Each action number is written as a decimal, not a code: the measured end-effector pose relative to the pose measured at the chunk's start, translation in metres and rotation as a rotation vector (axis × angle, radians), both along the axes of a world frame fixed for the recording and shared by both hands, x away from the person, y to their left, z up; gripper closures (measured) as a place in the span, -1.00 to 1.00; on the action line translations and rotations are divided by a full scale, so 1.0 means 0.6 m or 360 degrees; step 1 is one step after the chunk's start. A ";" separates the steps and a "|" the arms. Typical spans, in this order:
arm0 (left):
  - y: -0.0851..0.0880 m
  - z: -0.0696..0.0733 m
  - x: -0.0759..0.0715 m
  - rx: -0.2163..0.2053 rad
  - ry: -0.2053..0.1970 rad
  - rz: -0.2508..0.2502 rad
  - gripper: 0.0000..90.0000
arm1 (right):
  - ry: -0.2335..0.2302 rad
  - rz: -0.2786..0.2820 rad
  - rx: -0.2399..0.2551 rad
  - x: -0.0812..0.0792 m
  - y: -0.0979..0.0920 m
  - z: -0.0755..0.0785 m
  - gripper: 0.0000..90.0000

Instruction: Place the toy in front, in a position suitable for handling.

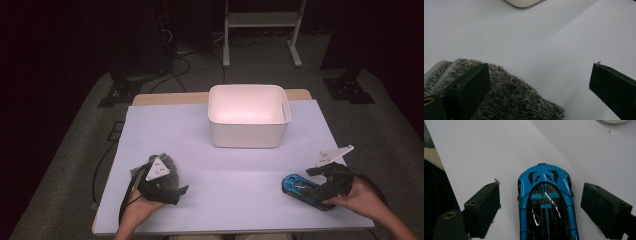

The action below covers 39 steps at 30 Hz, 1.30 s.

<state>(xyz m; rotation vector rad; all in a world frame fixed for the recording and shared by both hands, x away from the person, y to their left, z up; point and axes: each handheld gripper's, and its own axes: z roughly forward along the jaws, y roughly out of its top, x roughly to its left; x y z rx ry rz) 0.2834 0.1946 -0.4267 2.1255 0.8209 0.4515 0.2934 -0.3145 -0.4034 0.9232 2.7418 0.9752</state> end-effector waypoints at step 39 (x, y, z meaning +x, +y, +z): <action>0.005 0.002 0.001 -0.0010 0.0015 -0.0002 -0.94 | 0.0077 0.0012 -0.0282 -0.004 -0.006 -0.055 -0.68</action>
